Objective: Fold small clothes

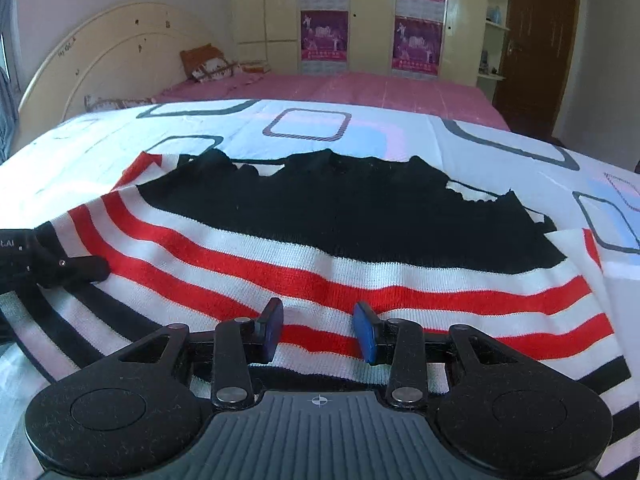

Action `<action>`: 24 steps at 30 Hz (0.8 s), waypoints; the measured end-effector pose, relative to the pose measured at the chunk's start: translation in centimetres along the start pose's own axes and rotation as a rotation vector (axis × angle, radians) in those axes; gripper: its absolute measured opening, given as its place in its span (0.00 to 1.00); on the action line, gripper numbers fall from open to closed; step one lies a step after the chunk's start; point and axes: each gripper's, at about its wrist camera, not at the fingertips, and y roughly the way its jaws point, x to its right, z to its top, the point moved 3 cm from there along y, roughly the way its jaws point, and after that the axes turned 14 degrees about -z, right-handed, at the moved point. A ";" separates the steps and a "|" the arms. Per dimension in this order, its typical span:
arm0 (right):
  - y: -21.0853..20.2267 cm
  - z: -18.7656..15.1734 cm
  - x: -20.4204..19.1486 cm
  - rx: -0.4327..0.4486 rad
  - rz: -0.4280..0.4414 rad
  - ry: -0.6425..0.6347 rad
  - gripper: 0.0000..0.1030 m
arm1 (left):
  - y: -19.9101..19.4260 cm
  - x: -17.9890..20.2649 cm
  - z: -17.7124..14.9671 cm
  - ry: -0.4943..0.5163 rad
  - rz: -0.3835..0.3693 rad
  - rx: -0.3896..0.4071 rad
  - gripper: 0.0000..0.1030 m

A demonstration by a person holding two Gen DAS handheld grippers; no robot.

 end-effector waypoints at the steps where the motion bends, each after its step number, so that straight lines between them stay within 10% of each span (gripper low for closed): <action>1: 0.1 0.0 -0.2 0.001 -0.010 -0.007 0.37 | 0.0 -0.1 0.0 0.000 -0.005 0.000 0.26; 24: 0.4 0.8 1.8 0.004 0.094 -0.044 0.37 | -0.8 5.8 -0.8 0.191 0.051 0.089 0.15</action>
